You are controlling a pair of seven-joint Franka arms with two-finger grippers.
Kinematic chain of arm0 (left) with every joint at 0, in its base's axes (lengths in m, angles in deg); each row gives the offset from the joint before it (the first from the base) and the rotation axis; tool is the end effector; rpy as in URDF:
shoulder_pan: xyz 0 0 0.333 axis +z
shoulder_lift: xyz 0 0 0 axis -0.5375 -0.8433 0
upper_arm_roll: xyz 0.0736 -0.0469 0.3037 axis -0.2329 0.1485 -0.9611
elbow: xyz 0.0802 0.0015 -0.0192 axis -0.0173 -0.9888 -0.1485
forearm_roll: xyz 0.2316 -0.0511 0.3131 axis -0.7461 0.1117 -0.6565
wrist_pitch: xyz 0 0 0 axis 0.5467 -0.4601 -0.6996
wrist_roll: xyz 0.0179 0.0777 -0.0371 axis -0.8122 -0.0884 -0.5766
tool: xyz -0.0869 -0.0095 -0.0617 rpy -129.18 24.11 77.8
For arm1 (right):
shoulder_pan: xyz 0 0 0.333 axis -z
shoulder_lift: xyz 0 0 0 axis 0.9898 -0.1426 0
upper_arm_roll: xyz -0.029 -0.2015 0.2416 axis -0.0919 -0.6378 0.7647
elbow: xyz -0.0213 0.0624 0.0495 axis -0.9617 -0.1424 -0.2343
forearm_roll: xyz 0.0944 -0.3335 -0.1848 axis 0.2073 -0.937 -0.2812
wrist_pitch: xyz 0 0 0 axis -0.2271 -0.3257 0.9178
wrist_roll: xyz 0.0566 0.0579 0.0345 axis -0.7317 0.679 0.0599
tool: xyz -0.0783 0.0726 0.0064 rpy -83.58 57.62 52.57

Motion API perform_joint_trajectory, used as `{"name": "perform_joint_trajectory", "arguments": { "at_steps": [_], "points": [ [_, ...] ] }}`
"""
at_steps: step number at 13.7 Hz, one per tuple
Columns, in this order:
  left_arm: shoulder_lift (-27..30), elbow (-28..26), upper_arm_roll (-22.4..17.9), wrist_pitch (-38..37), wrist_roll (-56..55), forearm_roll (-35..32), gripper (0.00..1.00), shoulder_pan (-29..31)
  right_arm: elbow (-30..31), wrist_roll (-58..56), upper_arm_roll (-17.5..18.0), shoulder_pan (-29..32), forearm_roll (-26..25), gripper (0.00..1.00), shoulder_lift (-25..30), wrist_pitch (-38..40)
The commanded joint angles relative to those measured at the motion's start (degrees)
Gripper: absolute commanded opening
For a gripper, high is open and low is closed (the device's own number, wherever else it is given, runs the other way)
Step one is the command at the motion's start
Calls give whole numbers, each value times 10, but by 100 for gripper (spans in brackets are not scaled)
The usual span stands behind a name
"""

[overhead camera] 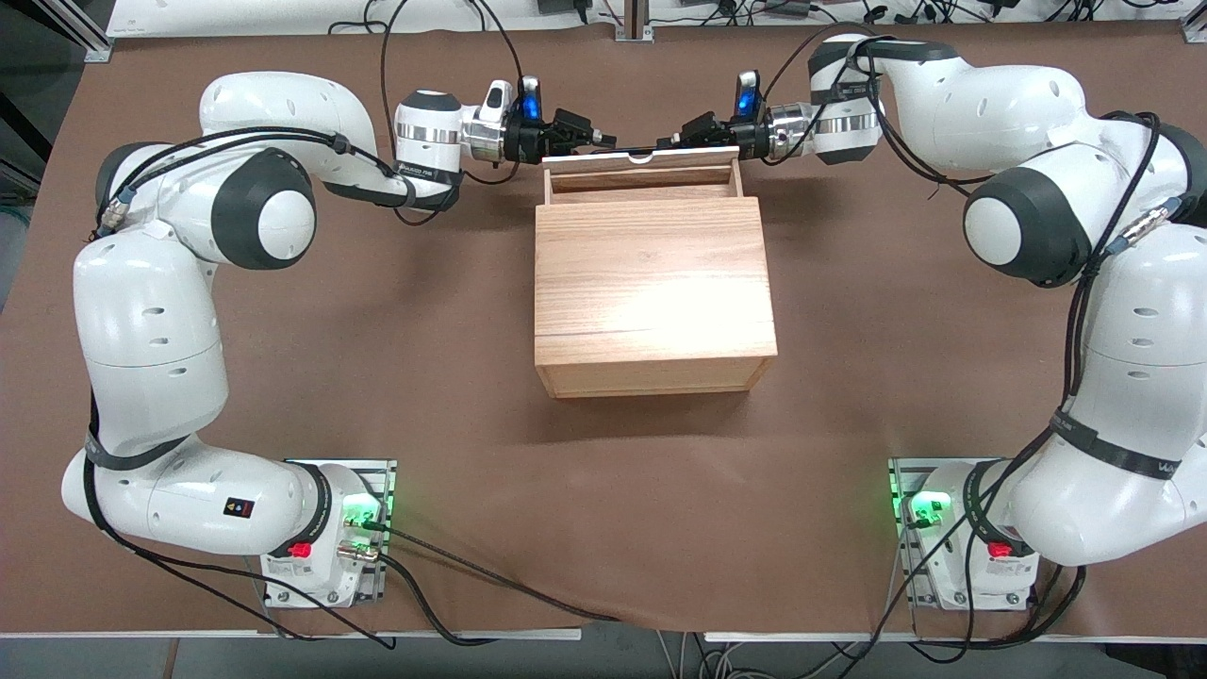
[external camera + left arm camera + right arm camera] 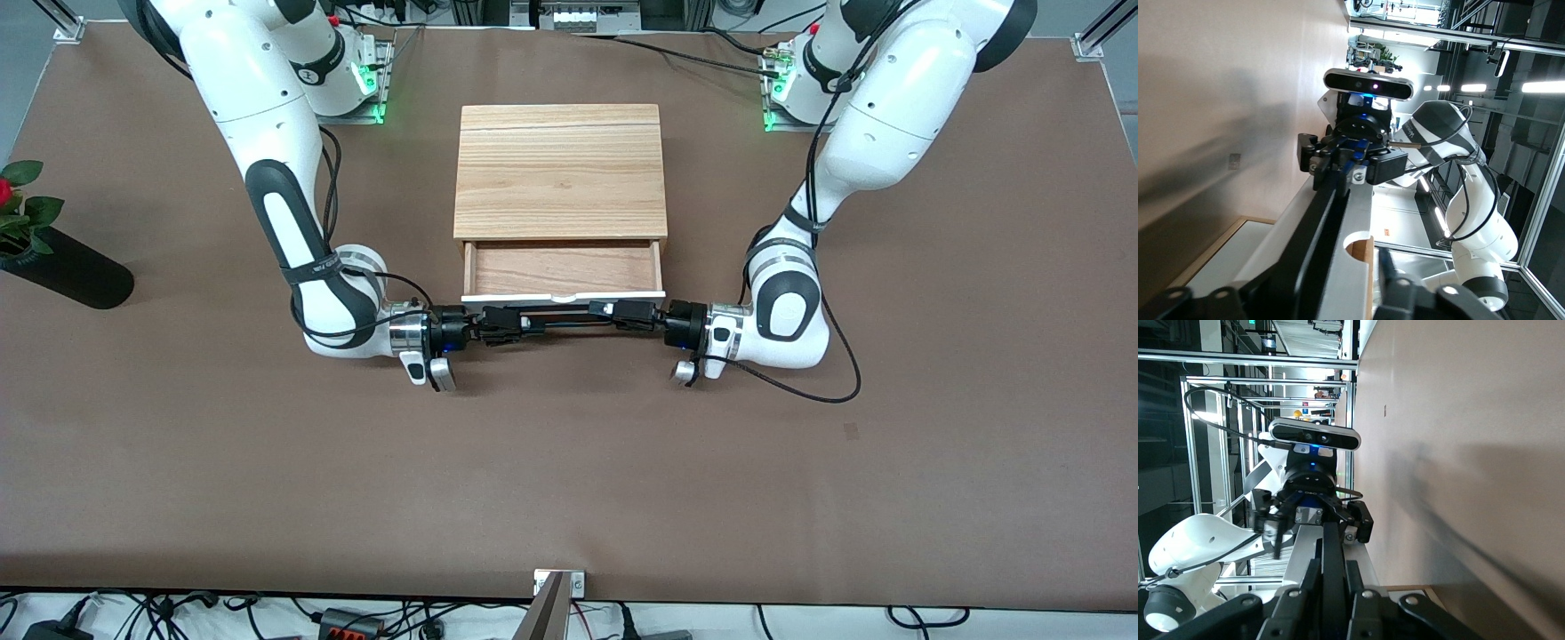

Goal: Pull top drawer with both arms simultaneously
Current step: 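Pull the handle outward with both grippers to slide the drawer open, then open the right gripper and draw it back while the left gripper releases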

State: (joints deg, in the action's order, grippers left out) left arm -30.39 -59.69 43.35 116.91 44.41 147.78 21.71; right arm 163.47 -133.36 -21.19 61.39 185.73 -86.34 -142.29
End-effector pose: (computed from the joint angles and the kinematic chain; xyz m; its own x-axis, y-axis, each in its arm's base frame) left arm 0.5983 -0.3081 0.1785 0.9807 -0.1430 -0.1336 0.1263 -0.0596 0.9902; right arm 0.6018 0.3085 0.1644 0.9973 0.0705 0.0210 0.0294 -0.1190 -0.9925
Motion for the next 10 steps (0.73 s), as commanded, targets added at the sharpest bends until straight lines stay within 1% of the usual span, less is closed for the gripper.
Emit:
{"name": "perform_joint_trajectory", "arguments": {
  "at_steps": [1,2,4,6,8,10],
  "points": [
    [9,2,0,-18,-13,6,88,-1,-41,29,0,-1,15,76,-26,-84],
    [10,7,0,-18,-13,5,89,-1,-41,28,0,-2,15,100,-22,-98],
    [10,12,-1,-18,-13,4,93,-1,-41,28,0,-1,11,100,-19,-119],
    [9,23,-4,-17,-12,-1,96,-3,-41,29,-2,1,-7,100,-15,-120],
    [10,45,-4,-1,-12,-26,99,-1,-41,30,-24,0,-44,100,-5,-119],
    [9,58,-4,4,-9,-41,100,-2,-50,43,-35,0,-78,100,1,-118]
  ]
}}
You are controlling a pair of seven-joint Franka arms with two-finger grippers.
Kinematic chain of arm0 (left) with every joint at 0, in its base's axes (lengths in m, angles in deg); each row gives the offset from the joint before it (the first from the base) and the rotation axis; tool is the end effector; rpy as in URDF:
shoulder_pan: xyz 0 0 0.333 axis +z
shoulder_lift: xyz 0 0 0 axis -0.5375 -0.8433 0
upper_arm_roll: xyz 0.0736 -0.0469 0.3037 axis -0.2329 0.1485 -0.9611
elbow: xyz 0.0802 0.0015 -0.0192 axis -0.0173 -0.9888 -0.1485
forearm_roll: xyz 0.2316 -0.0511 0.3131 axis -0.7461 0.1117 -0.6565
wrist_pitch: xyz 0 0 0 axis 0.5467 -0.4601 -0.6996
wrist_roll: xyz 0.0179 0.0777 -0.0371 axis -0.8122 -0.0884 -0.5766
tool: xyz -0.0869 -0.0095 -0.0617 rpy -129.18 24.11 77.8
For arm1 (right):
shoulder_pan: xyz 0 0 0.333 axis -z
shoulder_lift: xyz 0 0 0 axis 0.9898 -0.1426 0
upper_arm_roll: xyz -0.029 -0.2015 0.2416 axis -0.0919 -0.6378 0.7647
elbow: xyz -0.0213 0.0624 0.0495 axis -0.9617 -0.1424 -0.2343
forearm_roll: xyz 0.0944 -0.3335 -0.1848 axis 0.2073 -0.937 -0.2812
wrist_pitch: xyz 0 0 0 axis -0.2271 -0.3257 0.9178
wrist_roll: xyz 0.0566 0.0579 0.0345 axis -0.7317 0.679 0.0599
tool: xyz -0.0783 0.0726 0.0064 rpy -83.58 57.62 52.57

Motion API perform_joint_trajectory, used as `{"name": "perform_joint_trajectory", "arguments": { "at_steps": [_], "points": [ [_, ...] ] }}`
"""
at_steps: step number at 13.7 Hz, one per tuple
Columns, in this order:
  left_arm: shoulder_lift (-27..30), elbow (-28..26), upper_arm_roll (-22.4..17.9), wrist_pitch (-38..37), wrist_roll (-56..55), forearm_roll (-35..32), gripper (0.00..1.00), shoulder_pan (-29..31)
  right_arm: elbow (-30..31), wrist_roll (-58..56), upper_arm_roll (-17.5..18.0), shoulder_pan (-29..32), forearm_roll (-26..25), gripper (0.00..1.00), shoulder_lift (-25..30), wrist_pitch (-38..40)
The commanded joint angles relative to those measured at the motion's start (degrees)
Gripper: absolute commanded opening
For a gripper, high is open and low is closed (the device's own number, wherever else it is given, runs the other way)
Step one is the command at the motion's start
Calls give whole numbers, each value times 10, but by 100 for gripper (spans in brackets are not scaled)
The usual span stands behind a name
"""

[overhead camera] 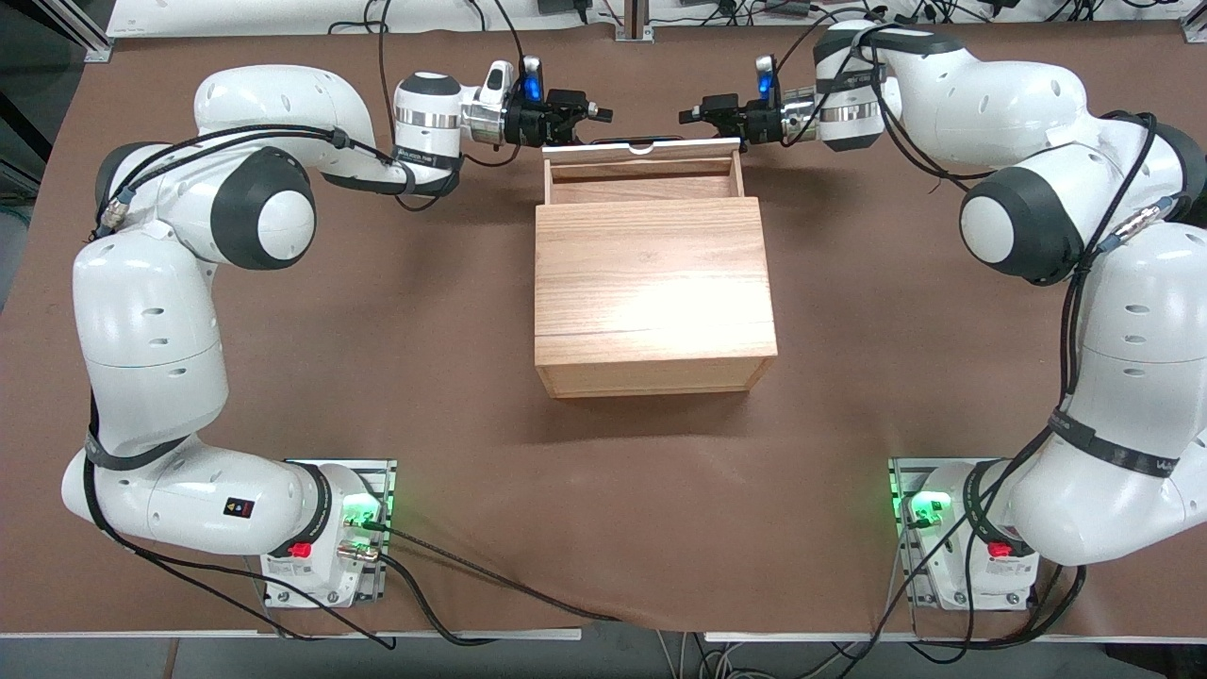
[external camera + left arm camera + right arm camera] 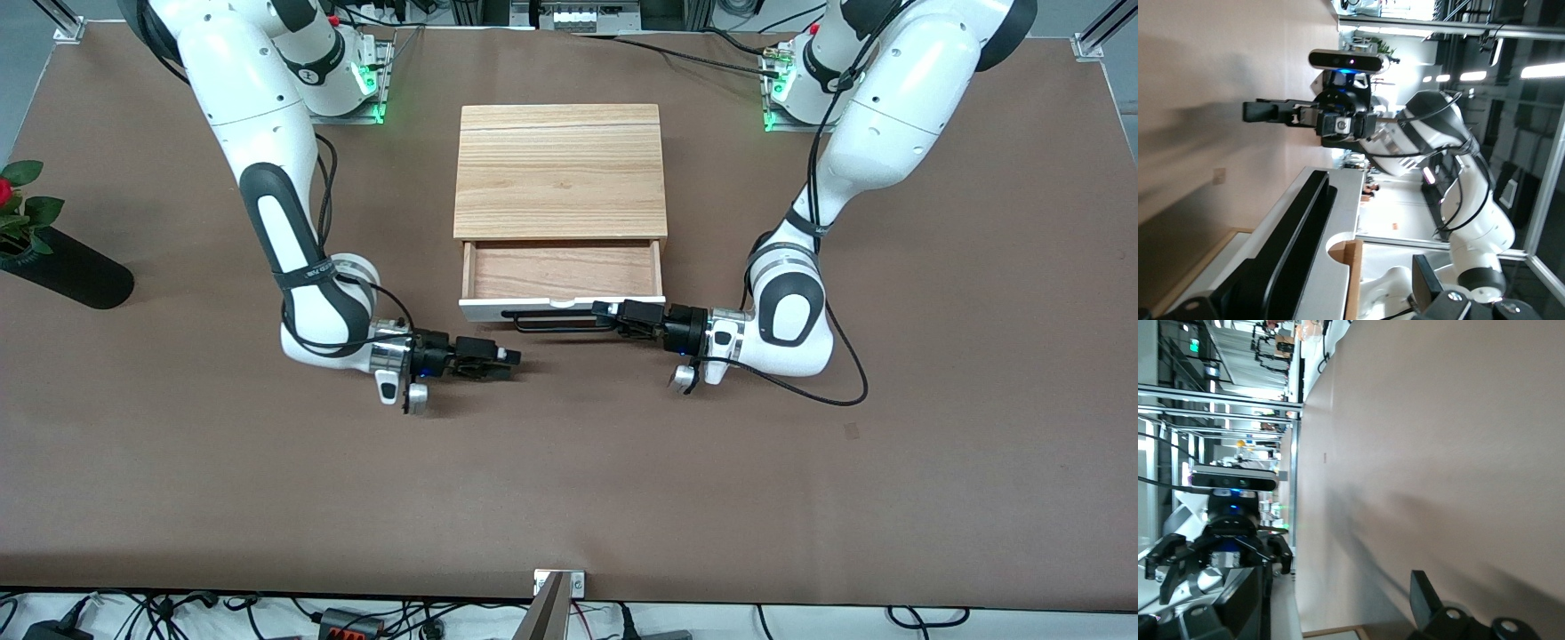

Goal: Pull top drawer with both arms simultaneously
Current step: 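Open the right gripper and draw it back while the left gripper releases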

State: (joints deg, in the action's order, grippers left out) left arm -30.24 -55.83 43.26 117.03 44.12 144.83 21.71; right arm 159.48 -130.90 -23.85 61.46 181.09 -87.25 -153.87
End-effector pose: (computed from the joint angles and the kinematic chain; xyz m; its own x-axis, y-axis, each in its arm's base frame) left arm 0.6174 -0.3098 0.2031 0.9840 -0.1676 -0.0598 0.0478 -0.0747 0.9961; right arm 0.6425 0.2679 0.1643 0.9959 -0.0295 0.0861 0.0714 -0.3332 -0.9401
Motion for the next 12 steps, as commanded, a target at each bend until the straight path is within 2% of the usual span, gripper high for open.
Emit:
{"name": "perform_joint_trajectory", "arguments": {
  "at_steps": [1,2,5,8,11,12],
  "points": [
    [7,19,-3,3,0,-12,100,-2,-20,21,-15,-1,-52,100,10,-3],
    [6,18,-3,3,2,-12,100,-2,-30,21,-19,0,-73,100,9,-3],
    [-1,14,-4,6,25,-12,100,-3,-31,19,-23,-1,-90,100,4,-5],
    [-5,10,-4,16,55,-12,100,-5,-31,31,-40,0,-174,100,6,-6],
    [-7,4,-4,16,67,-12,100,-7,-47,63,-72,-6,-249,100,9,-1],
    [-10,1,-4,16,81,-12,100,-6,-57,89,-83,-5,-289,100,13,2]
  ]
}}
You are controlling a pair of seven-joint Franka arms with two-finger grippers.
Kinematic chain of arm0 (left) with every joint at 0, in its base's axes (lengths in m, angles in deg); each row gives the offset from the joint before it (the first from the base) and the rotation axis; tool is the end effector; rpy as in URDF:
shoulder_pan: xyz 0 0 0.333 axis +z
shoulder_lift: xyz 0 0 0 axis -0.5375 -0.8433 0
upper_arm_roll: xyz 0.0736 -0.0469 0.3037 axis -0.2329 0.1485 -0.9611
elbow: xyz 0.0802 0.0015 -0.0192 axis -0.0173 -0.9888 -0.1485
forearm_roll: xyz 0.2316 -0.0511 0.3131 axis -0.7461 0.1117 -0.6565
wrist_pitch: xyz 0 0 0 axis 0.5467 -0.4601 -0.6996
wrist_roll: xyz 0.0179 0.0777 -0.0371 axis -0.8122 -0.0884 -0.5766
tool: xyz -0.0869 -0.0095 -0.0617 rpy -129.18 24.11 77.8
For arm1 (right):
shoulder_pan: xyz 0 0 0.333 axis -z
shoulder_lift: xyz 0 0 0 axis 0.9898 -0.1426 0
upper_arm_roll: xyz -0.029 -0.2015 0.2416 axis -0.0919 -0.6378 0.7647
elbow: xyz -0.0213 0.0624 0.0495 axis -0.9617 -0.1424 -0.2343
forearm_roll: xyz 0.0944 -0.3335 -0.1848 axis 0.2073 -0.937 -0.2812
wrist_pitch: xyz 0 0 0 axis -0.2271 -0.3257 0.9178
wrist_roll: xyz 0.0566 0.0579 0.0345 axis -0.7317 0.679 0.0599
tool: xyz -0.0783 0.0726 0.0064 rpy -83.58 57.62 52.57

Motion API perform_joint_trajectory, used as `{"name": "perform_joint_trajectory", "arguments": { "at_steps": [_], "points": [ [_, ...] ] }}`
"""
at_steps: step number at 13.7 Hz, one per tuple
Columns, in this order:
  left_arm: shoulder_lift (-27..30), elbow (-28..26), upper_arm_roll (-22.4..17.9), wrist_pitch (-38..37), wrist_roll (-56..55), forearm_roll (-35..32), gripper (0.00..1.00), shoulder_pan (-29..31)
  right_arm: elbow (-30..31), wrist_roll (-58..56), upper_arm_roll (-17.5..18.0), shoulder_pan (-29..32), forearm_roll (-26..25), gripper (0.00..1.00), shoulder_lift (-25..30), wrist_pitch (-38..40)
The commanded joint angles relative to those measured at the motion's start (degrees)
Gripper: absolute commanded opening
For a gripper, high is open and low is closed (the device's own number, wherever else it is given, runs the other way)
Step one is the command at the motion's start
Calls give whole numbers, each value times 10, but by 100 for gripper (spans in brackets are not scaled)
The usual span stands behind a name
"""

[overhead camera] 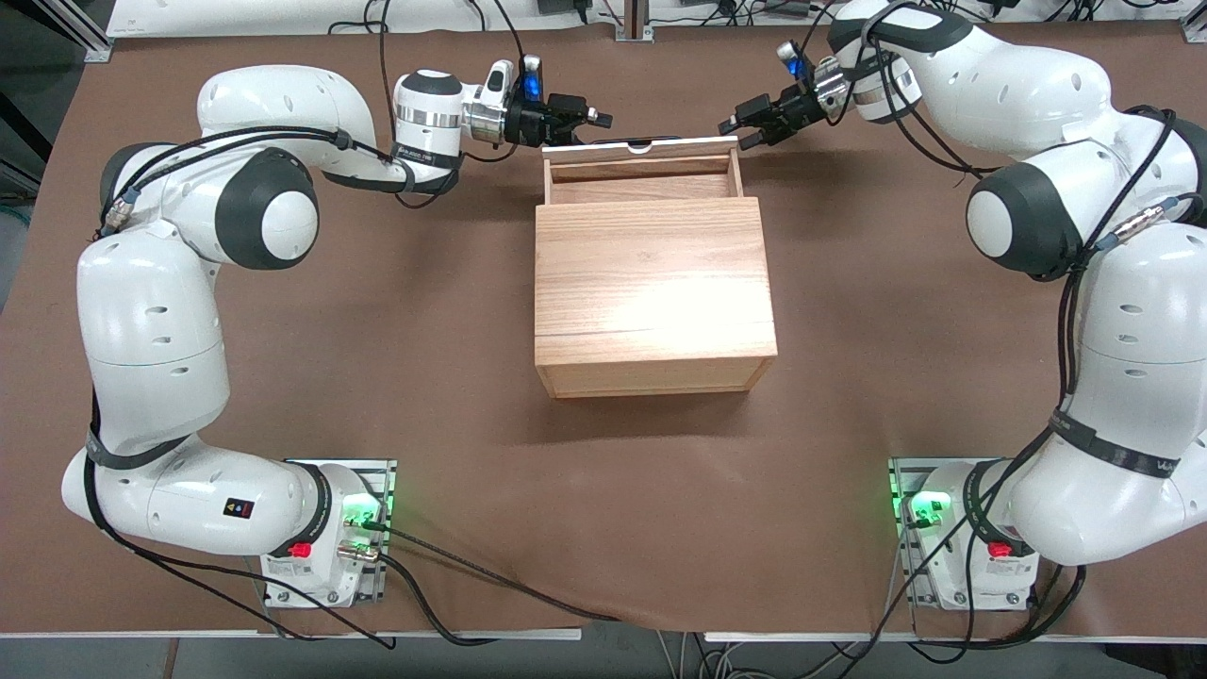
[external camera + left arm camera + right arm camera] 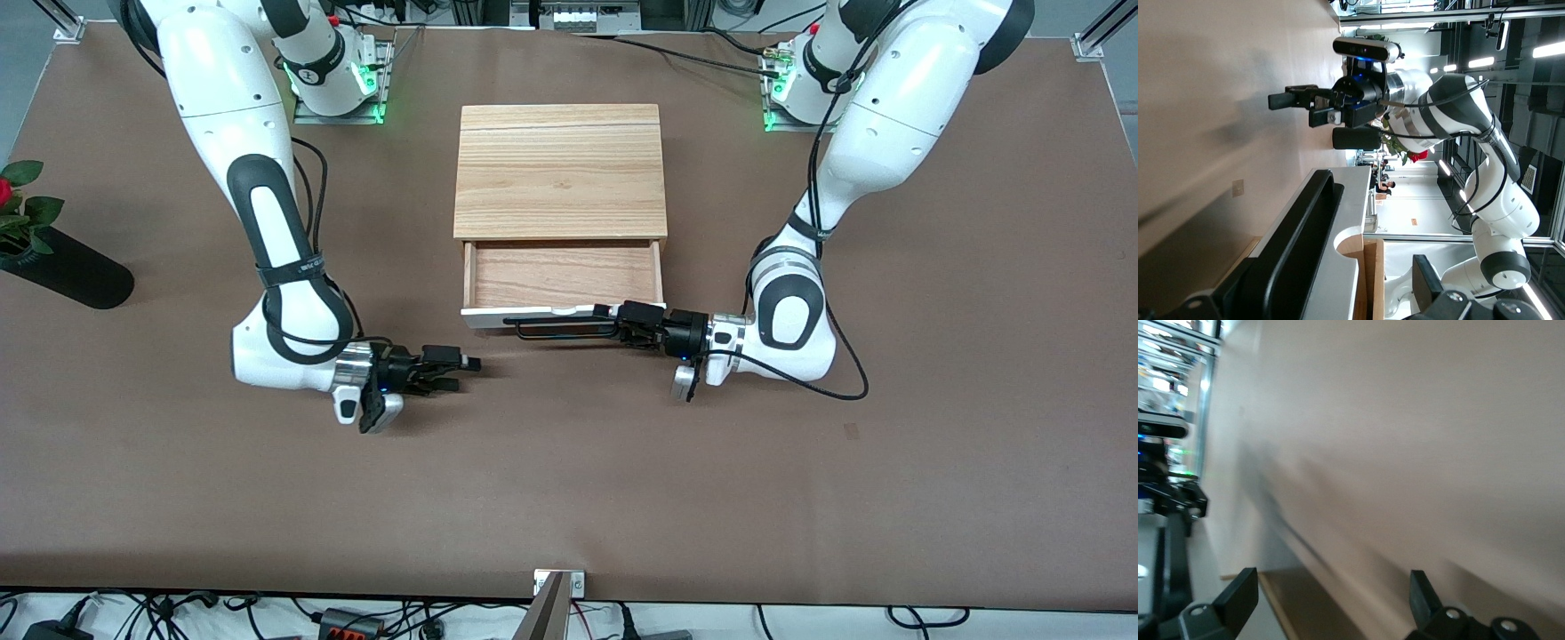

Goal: Pull top drawer with both arms simultaneously
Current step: 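Open the right gripper and draw it back while the left gripper releases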

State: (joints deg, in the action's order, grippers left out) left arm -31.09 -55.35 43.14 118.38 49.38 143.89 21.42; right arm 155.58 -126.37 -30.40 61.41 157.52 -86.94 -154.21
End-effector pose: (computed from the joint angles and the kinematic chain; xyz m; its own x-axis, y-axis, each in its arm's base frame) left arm 0.6181 -0.3097 0.1937 0.9845 -0.1728 0.0296 -0.0453 -0.0875 0.9951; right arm 0.6728 0.2039 0.1816 0.9703 0.1909 0.1486 0.2352 -0.6015 -0.7634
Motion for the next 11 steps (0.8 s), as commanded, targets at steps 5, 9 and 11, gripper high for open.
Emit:
{"name": "perform_joint_trajectory", "arguments": {
  "at_steps": [5,9,11],
  "points": [
    [-7,-5,-2,2,50,-3,100,-2,-62,80,-31,-1,-259,100,24,7],
    [-2,19,-15,2,42,-26,100,2,-65,83,-76,-7,-408,100,57,20],
    [-2,48,-23,0,24,-77,100,3,-65,84,-98,-6,-471,100,81,54]
  ]
}}
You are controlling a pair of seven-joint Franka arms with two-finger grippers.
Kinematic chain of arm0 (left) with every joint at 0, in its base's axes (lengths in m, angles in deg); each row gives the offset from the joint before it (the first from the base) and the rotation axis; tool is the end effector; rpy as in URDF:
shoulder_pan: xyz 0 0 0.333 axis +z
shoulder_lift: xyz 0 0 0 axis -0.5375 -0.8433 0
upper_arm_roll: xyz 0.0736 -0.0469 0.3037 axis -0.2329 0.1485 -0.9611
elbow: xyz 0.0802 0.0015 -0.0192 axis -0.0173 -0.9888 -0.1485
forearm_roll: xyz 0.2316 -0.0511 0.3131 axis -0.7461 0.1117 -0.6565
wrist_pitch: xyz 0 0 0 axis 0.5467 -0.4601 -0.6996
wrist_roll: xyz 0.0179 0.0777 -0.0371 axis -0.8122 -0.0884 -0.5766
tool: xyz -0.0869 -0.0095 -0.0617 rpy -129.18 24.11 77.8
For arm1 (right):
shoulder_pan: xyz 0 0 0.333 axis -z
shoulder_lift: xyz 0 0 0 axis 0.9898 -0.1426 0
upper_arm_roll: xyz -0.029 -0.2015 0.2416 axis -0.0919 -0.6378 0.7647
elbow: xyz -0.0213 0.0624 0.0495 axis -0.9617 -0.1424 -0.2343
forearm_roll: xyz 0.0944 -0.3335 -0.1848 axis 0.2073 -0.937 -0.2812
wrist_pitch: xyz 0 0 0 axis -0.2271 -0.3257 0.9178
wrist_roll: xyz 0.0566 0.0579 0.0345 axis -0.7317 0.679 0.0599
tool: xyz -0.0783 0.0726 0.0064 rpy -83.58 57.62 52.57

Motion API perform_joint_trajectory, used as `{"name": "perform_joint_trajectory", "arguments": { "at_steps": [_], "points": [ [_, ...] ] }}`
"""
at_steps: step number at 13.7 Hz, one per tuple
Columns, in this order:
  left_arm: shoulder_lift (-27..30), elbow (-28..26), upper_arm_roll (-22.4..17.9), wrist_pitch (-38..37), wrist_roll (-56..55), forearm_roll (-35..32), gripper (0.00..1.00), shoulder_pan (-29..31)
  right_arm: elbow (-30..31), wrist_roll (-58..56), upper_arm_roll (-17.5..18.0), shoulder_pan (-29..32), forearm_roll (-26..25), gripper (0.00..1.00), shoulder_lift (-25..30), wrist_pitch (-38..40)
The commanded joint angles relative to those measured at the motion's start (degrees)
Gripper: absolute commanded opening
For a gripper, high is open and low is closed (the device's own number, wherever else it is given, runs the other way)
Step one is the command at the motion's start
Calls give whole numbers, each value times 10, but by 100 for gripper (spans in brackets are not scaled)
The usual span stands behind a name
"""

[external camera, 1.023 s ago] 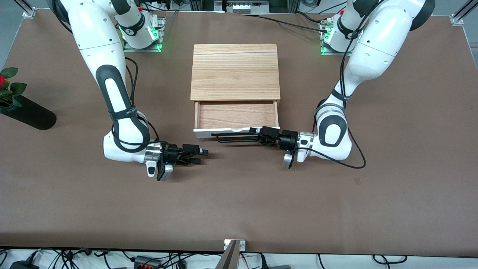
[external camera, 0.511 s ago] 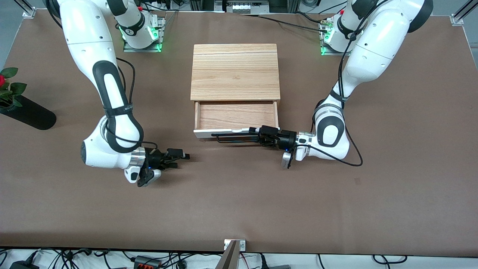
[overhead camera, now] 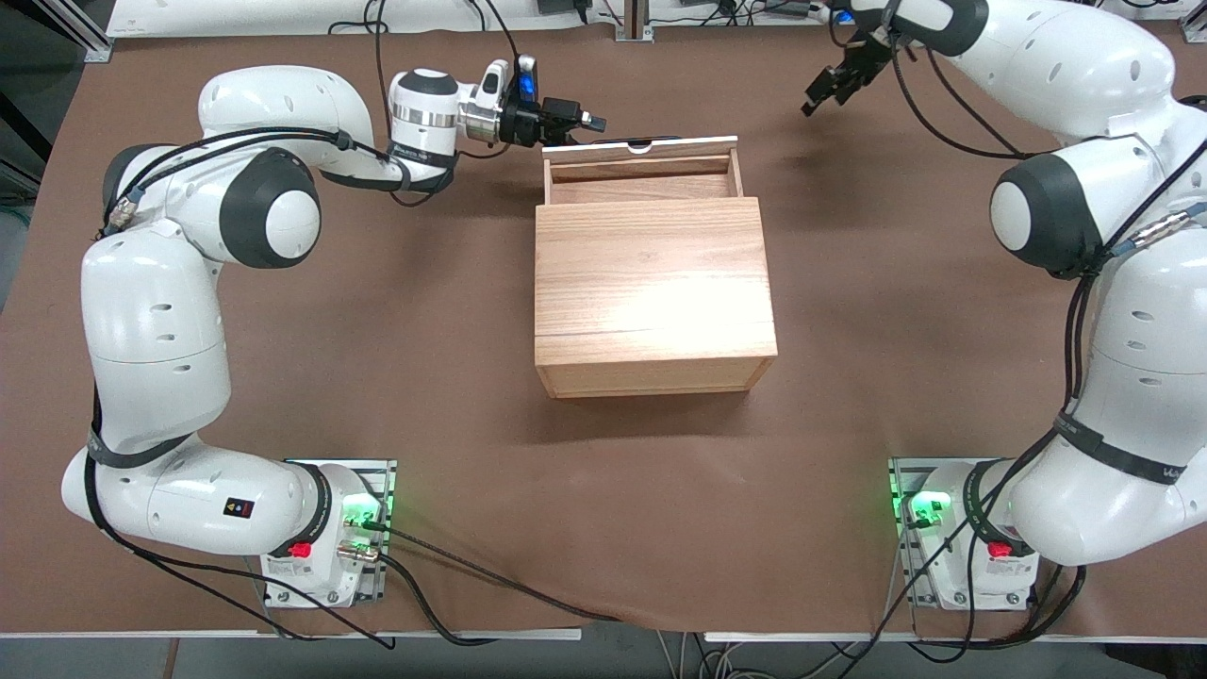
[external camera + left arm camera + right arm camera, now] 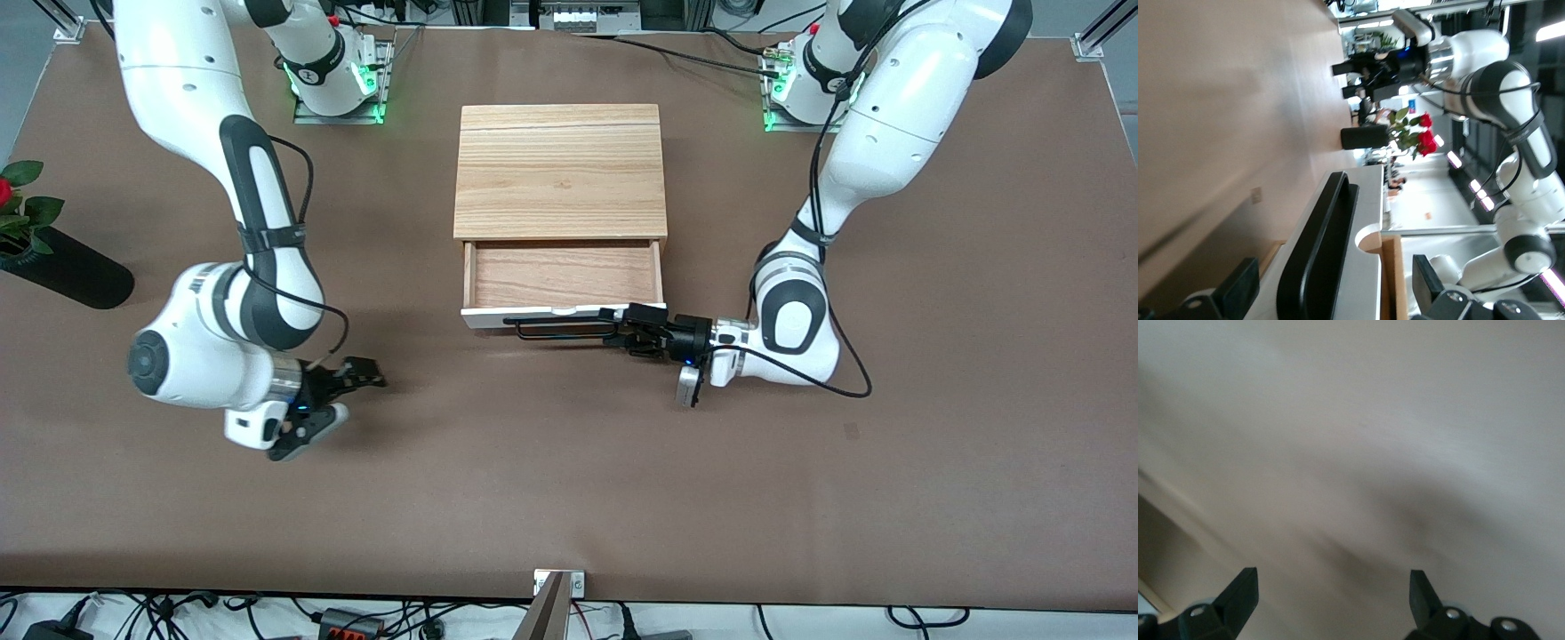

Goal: Pull top drawer with both arms simultaneously
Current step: 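Open the right gripper and draw it back while the left gripper releases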

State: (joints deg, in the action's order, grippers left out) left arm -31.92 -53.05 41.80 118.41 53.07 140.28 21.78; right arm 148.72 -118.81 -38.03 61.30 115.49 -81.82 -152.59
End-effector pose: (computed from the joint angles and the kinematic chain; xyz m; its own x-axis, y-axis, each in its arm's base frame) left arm 0.6321 -0.2939 0.1933 0.9711 -0.2005 0.1293 -0.1555 -0.1211 0.9804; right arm 0.7144 0.1169 0.2842 0.8509 0.5192 0.0808 0.5226 -0.8203 -0.2324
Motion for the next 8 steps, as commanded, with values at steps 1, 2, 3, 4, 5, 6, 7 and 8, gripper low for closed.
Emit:
{"name": "perform_joint_trajectory", "arguments": {
  "at_steps": [1,2,3,4,5,6,7,8],
  "points": [
    [7,37,-11,0,-22,-57,100,2,4,10,-40,-8,-74,100,32,67],
    [7,53,-14,0,-32,-76,100,6,3,15,-57,-8,-81,100,51,97],
    [7,65,-15,-1,-40,-98,100,10,3,21,-75,-9,-85,100,68,121],
    [8,77,-15,-1,-49,-122,100,16,3,23,-91,-12,-107,100,80,148],
    [12,85,-14,-1,-57,-137,100,22,3,32,-98,-12,-136,100,100,176],
    [15,91,-19,-1,-61,-159,100,29,2,56,-100,-13,-161,100,112,205],
    [19,111,-27,-3,-63,-189,100,34,2,93,-101,-12,-175,100,126,237],
    [21,130,-27,-6,-69,-214,100,42,1,124,-101,-14,-185,100,142,267]
  ]
}}
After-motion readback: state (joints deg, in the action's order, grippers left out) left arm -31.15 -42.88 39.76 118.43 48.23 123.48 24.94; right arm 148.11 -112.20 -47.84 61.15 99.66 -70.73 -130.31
